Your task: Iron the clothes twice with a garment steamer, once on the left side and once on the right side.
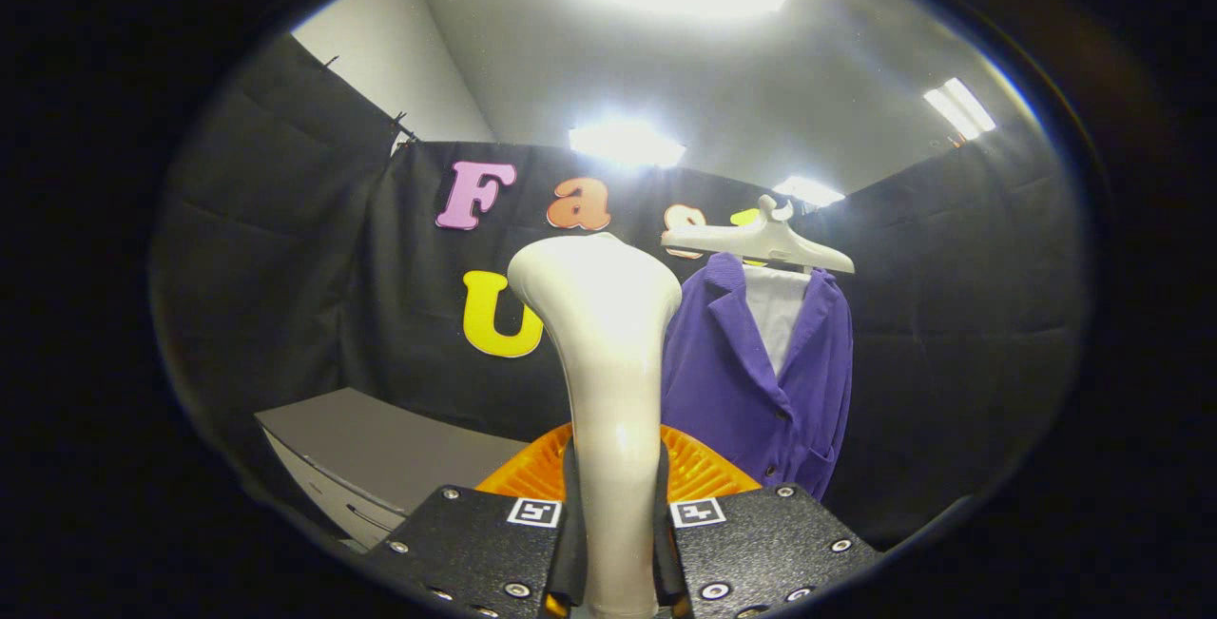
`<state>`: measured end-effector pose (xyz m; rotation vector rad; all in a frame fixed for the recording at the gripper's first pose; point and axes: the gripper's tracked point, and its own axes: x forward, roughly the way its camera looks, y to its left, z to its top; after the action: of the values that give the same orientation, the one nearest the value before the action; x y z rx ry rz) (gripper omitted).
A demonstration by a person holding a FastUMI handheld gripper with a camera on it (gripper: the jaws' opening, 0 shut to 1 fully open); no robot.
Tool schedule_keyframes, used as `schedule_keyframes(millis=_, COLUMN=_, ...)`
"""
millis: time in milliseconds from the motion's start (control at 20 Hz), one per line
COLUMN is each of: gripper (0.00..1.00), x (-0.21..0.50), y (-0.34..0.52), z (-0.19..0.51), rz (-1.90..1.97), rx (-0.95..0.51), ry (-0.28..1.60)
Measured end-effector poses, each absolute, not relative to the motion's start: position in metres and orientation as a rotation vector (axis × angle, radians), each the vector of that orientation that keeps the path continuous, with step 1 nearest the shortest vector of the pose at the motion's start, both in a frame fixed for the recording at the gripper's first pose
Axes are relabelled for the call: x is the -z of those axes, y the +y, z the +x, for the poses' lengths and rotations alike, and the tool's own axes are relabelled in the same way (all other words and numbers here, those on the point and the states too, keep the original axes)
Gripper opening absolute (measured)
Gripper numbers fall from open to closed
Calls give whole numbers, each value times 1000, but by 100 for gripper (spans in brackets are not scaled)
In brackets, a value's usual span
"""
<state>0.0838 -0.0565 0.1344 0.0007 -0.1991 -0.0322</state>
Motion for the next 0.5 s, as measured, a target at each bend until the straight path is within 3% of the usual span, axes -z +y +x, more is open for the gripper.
schedule_keyframes(millis=500, gripper=27, x=-157, y=-145, z=136, rz=49, rx=164, ry=-220)
